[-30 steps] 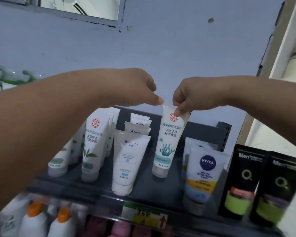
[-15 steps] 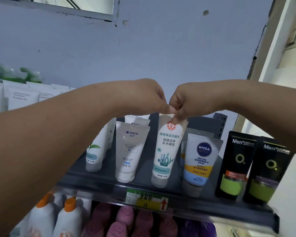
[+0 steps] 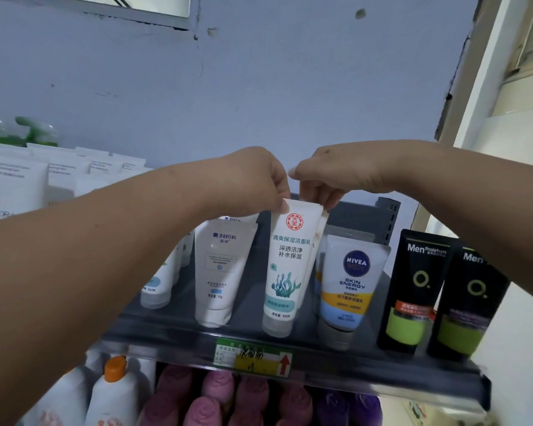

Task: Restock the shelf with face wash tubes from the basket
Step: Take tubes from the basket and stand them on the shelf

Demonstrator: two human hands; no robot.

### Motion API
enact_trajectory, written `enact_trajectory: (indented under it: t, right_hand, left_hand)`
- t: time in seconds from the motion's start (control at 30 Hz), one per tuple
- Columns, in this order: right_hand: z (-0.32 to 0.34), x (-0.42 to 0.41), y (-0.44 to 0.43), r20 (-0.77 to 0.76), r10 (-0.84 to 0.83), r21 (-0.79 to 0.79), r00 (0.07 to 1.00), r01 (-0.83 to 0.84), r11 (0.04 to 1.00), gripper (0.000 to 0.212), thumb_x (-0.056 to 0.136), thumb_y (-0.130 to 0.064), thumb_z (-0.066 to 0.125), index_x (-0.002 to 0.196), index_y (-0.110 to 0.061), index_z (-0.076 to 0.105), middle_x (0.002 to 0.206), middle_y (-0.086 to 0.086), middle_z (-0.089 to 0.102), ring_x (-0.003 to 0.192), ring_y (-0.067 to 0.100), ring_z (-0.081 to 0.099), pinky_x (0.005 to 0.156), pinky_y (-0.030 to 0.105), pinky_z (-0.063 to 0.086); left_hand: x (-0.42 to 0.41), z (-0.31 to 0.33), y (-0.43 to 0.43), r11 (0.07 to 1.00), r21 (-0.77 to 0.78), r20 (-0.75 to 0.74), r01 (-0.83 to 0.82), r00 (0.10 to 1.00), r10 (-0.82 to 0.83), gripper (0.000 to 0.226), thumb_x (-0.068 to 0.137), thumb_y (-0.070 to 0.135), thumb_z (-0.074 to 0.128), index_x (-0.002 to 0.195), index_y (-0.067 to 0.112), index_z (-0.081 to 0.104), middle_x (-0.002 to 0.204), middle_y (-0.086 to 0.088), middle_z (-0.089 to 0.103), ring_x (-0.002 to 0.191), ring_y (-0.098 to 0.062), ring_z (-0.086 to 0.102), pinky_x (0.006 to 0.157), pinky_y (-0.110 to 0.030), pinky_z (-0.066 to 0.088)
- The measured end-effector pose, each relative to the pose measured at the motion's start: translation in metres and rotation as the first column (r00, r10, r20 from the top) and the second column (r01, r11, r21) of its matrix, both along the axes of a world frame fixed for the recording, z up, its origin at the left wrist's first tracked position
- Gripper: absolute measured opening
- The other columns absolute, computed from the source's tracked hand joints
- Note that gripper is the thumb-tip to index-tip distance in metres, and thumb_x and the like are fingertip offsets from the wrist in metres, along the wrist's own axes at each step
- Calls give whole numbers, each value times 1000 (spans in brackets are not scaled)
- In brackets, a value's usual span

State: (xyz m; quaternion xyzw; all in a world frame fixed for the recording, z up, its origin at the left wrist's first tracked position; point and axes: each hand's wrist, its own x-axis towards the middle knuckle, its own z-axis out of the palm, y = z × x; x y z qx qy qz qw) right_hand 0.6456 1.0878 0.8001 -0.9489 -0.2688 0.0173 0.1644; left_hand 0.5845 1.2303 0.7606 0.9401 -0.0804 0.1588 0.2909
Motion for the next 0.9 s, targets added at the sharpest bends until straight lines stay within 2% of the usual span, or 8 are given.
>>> enact_trajectory:
  t: [0.13,0.2,0.33,0.47,0.53,0.67,0.77,0.9]
  right_hand:
    - [0,5,-2,36,31,-29,999,-30,999,25,93,-16,53,77,-5,69,86,10,73,83,22,70,81,29,58]
    - [0,9,-3,75,51,-62,996,-46,997,16,88,-7,58,81,-3,71,86,10,73,81,17,69,79,27,58]
    - [0,14,-5,64,95,-90,993,-89,992,11,86,0,63,86,-4,73,88,9,74,81,16,70,81,27,58]
    - [2,19,-4,60,107,-99,992,-101,990,12,83,2,67,81,-8,72,81,6,74,76,14,71,76,24,59]
    - [2,22,-3,57,113,-104,992,-106,989,16,82,6,65,81,-9,70,79,5,71,74,14,70,72,23,58]
    - [1,27,-4,55,93,-98,994,-87,991,18,82,2,69,90,-14,68,84,3,69,77,17,69,77,29,59]
    - [-1,30,-5,38,61,-137,997,-56,989,11,82,-5,72,90,-11,71,83,3,71,78,16,68,79,30,59]
    - [-4,35,-5,82,50,-130,995,-39,991,9,81,-9,74,87,-6,69,75,3,65,72,16,61,75,29,56]
  left_hand:
    - [5,0,1,1000,-4,31,-13,999,13,3,84,19,70,82,17,69,54,6,46,42,-7,38,33,-12,28]
    - [8,-1,3,1000,-23,37,-16,999,17,4,84,18,70,80,16,68,52,6,45,40,-7,37,30,-9,26]
    - [15,-5,5,997,-74,37,-19,999,21,7,83,16,70,77,15,68,42,9,42,27,-3,35,29,-7,24]
    - [16,-3,1,998,-65,48,-27,998,30,3,84,18,69,81,17,70,57,4,51,44,-8,42,30,-9,27]
    - [17,-4,2,998,-55,49,-27,998,30,2,84,18,70,82,18,70,58,5,52,46,-8,42,34,-12,29]
    - [20,-13,5,996,-87,39,2,999,1,8,81,17,73,74,21,70,59,5,54,48,-10,43,49,-19,32]
    - [19,-12,6,994,-102,5,25,1000,-25,8,80,17,74,73,20,70,59,3,56,50,-11,42,50,-19,33]
    - [14,-5,4,998,-62,-46,19,999,-22,3,79,20,75,78,20,72,40,15,50,46,-6,42,44,-16,29]
